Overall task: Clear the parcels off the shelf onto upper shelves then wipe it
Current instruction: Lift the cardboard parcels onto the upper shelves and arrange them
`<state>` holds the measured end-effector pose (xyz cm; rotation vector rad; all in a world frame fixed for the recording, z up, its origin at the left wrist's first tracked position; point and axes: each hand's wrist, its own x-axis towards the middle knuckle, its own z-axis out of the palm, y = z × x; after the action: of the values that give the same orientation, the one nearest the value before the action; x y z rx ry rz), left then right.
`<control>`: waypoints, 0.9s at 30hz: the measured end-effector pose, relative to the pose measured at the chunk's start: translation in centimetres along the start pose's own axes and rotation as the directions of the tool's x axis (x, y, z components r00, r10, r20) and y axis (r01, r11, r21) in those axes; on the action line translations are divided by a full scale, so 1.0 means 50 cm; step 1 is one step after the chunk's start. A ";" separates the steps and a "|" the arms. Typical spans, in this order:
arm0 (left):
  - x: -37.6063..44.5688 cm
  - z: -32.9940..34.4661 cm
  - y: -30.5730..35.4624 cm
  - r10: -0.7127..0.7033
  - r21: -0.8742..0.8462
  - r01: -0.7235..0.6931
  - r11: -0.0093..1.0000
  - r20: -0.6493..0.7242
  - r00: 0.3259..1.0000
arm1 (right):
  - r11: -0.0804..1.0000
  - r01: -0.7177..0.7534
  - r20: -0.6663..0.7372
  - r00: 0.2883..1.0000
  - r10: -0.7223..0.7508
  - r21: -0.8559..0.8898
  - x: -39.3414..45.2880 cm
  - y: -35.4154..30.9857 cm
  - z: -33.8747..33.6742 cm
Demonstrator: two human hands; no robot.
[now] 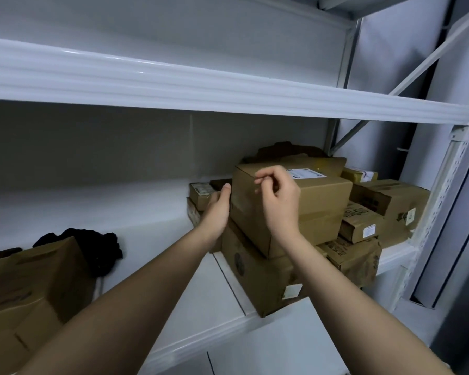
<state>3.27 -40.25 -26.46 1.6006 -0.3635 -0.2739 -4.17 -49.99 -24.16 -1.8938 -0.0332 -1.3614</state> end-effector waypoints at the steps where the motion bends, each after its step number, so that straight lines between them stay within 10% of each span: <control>1: 0.000 0.008 0.003 -0.002 -0.017 0.002 1.000 -0.007 1.000 | 0.997 0.075 -0.031 0.997 -0.075 -0.014 0.009 -0.001 -0.020; 5: 0.081 0.050 -0.034 -0.038 -0.074 0.037 0.997 -0.017 0.999 | 0.993 0.105 -0.141 0.984 -0.112 -0.062 0.066 0.026 -0.100; 10: 0.010 0.099 0.027 -0.171 -0.110 0.177 0.978 0.060 0.983 | 0.854 -0.508 -0.366 0.820 0.441 -0.109 0.125 0.162 -0.196; 17: 0.027 0.150 0.005 -0.265 -0.275 0.259 0.926 0.017 0.964 | 0.566 -0.803 0.055 0.584 0.810 0.188 0.091 0.239 -0.242; 27: 0.010 0.153 -0.003 -0.351 -0.468 0.294 0.834 -0.039 0.935 | 0.514 -0.790 0.150 0.583 0.798 0.334 0.057 0.223 -0.227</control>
<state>0.76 -47.48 -27.05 1.1947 0.0768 -0.4800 -7.00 -65.67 -26.97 -1.2701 0.5152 -0.6467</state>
